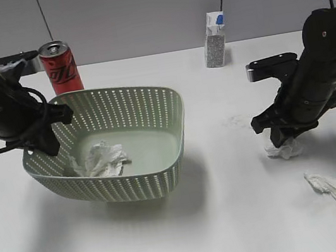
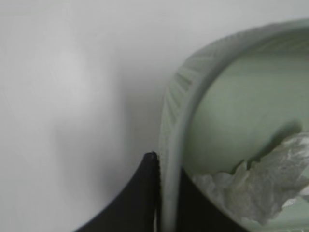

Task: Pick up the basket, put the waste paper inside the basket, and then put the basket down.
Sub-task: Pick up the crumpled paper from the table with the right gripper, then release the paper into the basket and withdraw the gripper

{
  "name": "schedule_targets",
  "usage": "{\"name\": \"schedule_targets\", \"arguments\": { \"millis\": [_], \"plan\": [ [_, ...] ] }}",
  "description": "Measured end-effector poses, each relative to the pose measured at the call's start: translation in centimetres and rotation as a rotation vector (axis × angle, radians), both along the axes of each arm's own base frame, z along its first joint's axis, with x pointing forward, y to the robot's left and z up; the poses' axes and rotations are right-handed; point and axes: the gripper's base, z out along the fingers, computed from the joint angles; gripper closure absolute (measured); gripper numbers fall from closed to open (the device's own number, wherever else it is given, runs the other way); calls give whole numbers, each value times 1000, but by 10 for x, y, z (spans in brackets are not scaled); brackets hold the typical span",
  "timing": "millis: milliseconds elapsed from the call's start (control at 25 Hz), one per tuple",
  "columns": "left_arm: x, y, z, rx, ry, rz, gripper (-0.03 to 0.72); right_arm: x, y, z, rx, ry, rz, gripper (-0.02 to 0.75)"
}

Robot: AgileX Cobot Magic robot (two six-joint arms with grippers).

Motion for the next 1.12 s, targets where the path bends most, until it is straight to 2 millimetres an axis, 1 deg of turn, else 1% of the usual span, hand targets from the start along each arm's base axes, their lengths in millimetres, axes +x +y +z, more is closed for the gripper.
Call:
{"name": "schedule_targets", "arguments": {
  "millis": [40,80,120,200,240,320,440,520,560,600,680,720,760,800,880,920,960,1000,1040,1120],
  "plan": [
    [0,0,0,-1,-4,1,683,0,0,0,4,0,-4,622],
    [1,0,0,-1,-3,1,684,0,1,2,14,0,-9,670],
    [1,0,0,-1,-5,1,684,-1,2,6,29,3,-14,697],
    [1,0,-1,1,-4,1,684,-2,8,26,85,-35,-1,716],
    [1,0,-1,1,-3,1,684,-2,14,39,122,-69,19,720],
    [1,0,-2,1,-2,1,684,-5,30,77,200,-178,79,722],
    [1,0,-2,2,-2,0,684,-15,64,135,309,-387,188,722],
    [1,0,-2,2,-2,0,684,-24,89,158,357,-503,253,722],
    [1,0,-2,2,-2,0,684,-27,100,164,375,-545,271,722],
    [1,0,-2,2,-2,0,684,-32,111,165,388,-564,295,722],
    [1,0,-2,2,-1,0,684,-40,133,160,401,-578,348,713],
    [1,0,-2,3,-1,0,684,-43,142,153,397,-571,374,694],
    [1,0,-2,3,-1,0,684,-46,151,144,388,-555,407,647],
    [1,0,-2,3,-1,0,684,-49,158,136,380,-536,432,570],
    [1,0,-2,3,-1,0,684,-50,167,119,364,-495,451,360],
    [1,0,-2,3,-1,0,684,-49,168,115,360,-483,452,241],
    [0,0,-2,4,1,-1,684,-49,169,112,357,-476,452,163],
    [0,0,-2,4,2,-1,684,-48,169,114,356,-478,456,132],
    [0,0,-2,4,3,-1,684,-46,168,118,351,-490,457,122],
    [0,0,-2,5,10,-3,684,-41,159,133,341,-499,434,134]
  ]
}}
